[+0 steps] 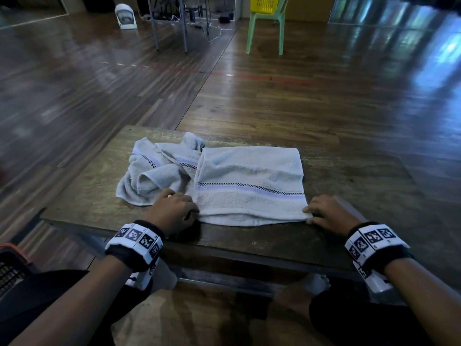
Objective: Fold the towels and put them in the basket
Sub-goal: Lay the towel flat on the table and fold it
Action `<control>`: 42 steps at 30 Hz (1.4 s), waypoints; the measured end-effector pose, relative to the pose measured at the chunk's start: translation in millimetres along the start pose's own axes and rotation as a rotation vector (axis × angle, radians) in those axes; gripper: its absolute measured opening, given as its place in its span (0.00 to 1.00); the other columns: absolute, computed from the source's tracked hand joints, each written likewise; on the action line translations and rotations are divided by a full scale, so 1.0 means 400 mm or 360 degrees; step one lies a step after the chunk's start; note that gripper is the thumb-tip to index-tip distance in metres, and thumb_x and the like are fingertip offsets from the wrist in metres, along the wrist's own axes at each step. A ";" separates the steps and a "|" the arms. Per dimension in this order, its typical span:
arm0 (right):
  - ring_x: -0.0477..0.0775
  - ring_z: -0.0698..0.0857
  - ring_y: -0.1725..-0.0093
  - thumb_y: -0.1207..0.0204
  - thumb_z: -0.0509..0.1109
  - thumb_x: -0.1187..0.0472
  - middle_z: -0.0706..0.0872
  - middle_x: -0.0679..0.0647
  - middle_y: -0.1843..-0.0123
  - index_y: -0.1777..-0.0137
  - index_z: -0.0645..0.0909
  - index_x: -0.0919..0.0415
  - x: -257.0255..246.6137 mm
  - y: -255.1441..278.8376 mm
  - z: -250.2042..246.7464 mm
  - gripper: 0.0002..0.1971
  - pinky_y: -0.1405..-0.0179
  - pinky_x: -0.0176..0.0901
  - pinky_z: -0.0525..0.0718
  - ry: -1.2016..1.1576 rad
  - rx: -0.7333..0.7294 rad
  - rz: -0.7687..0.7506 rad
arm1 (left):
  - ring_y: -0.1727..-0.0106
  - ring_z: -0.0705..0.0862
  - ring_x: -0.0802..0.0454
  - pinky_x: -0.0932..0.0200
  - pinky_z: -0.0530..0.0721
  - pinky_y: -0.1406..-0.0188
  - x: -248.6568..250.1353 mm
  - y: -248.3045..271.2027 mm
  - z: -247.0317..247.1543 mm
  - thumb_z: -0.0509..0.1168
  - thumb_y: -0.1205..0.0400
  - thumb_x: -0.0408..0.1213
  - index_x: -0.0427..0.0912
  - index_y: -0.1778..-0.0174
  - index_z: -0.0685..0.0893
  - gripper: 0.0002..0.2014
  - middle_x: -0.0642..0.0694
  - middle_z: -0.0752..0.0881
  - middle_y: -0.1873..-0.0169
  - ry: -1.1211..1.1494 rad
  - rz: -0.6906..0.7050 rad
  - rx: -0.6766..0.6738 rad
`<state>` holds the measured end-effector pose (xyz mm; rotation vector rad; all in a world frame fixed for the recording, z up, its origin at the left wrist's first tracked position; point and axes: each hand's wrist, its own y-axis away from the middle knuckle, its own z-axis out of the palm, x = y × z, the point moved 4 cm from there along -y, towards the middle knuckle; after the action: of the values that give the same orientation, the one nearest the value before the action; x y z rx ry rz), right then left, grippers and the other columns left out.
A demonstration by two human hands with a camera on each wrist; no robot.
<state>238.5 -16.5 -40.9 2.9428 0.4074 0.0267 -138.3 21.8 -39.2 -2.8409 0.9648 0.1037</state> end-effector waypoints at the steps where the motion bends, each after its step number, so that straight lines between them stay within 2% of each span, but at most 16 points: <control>1: 0.50 0.81 0.40 0.24 0.69 0.48 0.83 0.46 0.41 0.36 0.81 0.50 0.000 -0.001 0.001 0.18 0.45 0.44 0.76 0.0007 0.0013 -0.0004 | 0.62 0.86 0.53 0.53 0.70 0.51 0.006 -0.002 0.002 0.75 0.36 0.45 0.53 0.64 0.88 0.07 0.56 0.87 0.67 -0.0062 -0.0002 -0.0005; 3: 0.54 0.84 0.47 0.26 0.71 0.52 0.86 0.50 0.47 0.42 0.85 0.53 -0.006 0.000 -0.001 0.14 0.52 0.46 0.78 0.0013 0.0149 -0.0058 | 0.66 0.86 0.52 0.53 0.66 0.53 0.021 -0.009 0.000 0.75 0.42 0.42 0.50 0.69 0.87 0.07 0.55 0.86 0.70 -0.0174 0.0021 0.0062; 6: 0.58 0.86 0.59 0.35 0.78 0.61 0.87 0.53 0.58 0.55 0.89 0.58 -0.018 0.002 -0.001 0.09 0.65 0.48 0.82 0.0016 0.0370 -0.0183 | 0.65 0.86 0.50 0.52 0.66 0.53 0.034 -0.014 -0.005 0.65 0.39 0.45 0.48 0.70 0.86 0.08 0.53 0.86 0.68 -0.0174 0.0026 0.0189; 8: 0.58 0.86 0.57 0.34 0.75 0.63 0.87 0.54 0.56 0.52 0.88 0.58 -0.027 -0.002 0.006 0.10 0.61 0.50 0.83 -0.0053 0.0370 -0.0182 | 0.64 0.86 0.50 0.53 0.67 0.53 0.035 -0.015 0.004 0.61 0.36 0.45 0.48 0.68 0.85 0.10 0.53 0.86 0.67 -0.0095 0.0020 0.0179; 11: 0.58 0.85 0.54 0.27 0.69 0.59 0.87 0.53 0.51 0.41 0.82 0.54 -0.019 -0.007 0.005 0.14 0.56 0.47 0.80 -0.0267 0.0303 0.0036 | 0.68 0.86 0.51 0.54 0.76 0.57 0.033 -0.025 0.010 0.54 0.34 0.44 0.48 0.67 0.84 0.13 0.53 0.86 0.70 -0.0031 0.0043 0.0095; 14: 0.59 0.83 0.63 0.25 0.68 0.57 0.86 0.53 0.61 0.45 0.76 0.52 -0.019 -0.012 -0.003 0.10 0.66 0.42 0.71 -0.0258 0.0319 0.0085 | 0.68 0.87 0.51 0.55 0.80 0.62 0.026 -0.034 0.003 0.67 0.36 0.41 0.48 0.66 0.84 0.05 0.53 0.88 0.70 -0.0019 0.0079 0.0055; 16: 0.61 0.82 0.69 0.26 0.68 0.58 0.85 0.53 0.66 0.52 0.74 0.53 -0.027 -0.013 -0.016 0.06 0.70 0.41 0.68 -0.0176 0.0388 0.0066 | 0.68 0.87 0.51 0.55 0.80 0.62 0.025 -0.036 0.005 0.75 0.42 0.37 0.48 0.65 0.84 0.12 0.52 0.88 0.69 0.0005 0.0094 0.0023; 18: 0.61 0.81 0.72 0.27 0.70 0.61 0.84 0.53 0.69 0.58 0.74 0.54 -0.031 -0.015 -0.024 0.06 0.71 0.41 0.67 -0.0110 0.0443 0.0060 | 0.72 0.86 0.51 0.56 0.81 0.63 0.029 -0.036 -0.004 0.75 0.43 0.35 0.46 0.63 0.82 0.14 0.50 0.87 0.73 0.0042 0.0115 0.0088; 21: 0.60 0.85 0.69 0.28 0.72 0.61 0.89 0.51 0.62 0.58 0.81 0.54 -0.036 -0.023 -0.031 0.03 0.69 0.39 0.70 -0.0054 0.0432 0.0014 | 0.79 0.81 0.50 0.57 0.81 0.64 0.036 -0.035 -0.022 0.65 0.39 0.36 0.46 0.61 0.75 0.12 0.49 0.84 0.79 0.0106 0.0154 0.0169; 23: 0.60 0.87 0.63 0.25 0.70 0.59 0.90 0.52 0.55 0.53 0.85 0.53 -0.035 -0.032 -0.032 0.04 0.65 0.41 0.75 -0.0024 0.0349 0.0007 | 0.78 0.81 0.50 0.58 0.80 0.63 0.032 -0.031 -0.018 0.60 0.35 0.38 0.47 0.62 0.76 0.06 0.50 0.84 0.79 0.0079 0.0179 0.0176; 27: 0.58 0.86 0.50 0.23 0.66 0.55 0.88 0.51 0.45 0.45 0.84 0.51 -0.035 -0.054 -0.036 0.09 0.54 0.44 0.78 0.0036 0.0186 0.0000 | 0.76 0.83 0.52 0.60 0.79 0.64 0.028 -0.034 -0.004 0.52 0.31 0.43 0.49 0.67 0.81 0.11 0.52 0.85 0.77 0.0009 0.0186 0.0114; 29: 0.56 0.86 0.47 0.23 0.66 0.55 0.87 0.49 0.43 0.44 0.84 0.51 -0.040 -0.058 -0.042 0.10 0.53 0.42 0.76 0.0064 0.0152 -0.0002 | 0.75 0.83 0.51 0.60 0.80 0.64 0.031 -0.033 -0.008 0.55 0.32 0.42 0.49 0.67 0.81 0.09 0.51 0.85 0.77 0.0023 0.0174 0.0146; 31: 0.56 0.86 0.48 0.23 0.66 0.56 0.88 0.50 0.45 0.46 0.84 0.52 -0.037 -0.055 -0.044 0.09 0.56 0.41 0.73 0.0059 0.0130 0.0010 | 0.74 0.84 0.52 0.61 0.81 0.65 0.027 -0.031 -0.009 0.67 0.35 0.42 0.49 0.66 0.82 0.04 0.52 0.86 0.75 0.0020 0.0194 0.0125; 34: 0.57 0.87 0.55 0.25 0.67 0.57 0.90 0.52 0.52 0.50 0.84 0.53 -0.023 -0.046 -0.047 0.07 0.63 0.39 0.70 -0.0026 0.0157 0.0057 | 0.75 0.83 0.54 0.63 0.80 0.65 0.021 -0.030 -0.009 0.80 0.45 0.39 0.51 0.68 0.83 0.15 0.54 0.86 0.75 0.0075 0.0182 0.0042; 38: 0.58 0.86 0.63 0.26 0.68 0.57 0.90 0.55 0.60 0.50 0.82 0.55 -0.019 -0.037 -0.054 0.07 0.69 0.40 0.73 -0.0080 0.0159 0.0110 | 0.76 0.83 0.51 0.61 0.78 0.64 0.017 -0.025 -0.013 0.79 0.39 0.35 0.49 0.69 0.83 0.11 0.53 0.86 0.75 0.0231 0.0070 0.0055; 42: 0.59 0.84 0.69 0.28 0.68 0.57 0.87 0.56 0.66 0.51 0.77 0.56 -0.023 -0.037 -0.059 0.07 0.69 0.48 0.82 -0.0083 0.0149 0.0124 | 0.73 0.84 0.49 0.60 0.70 0.61 0.006 -0.023 -0.009 0.75 0.34 0.35 0.48 0.67 0.84 0.06 0.52 0.88 0.72 0.0345 -0.0012 0.0108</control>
<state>224.7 -0.9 -20.0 3.0427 0.2944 -0.0610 -130.8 27.1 -34.9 -2.8356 0.9756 -0.2382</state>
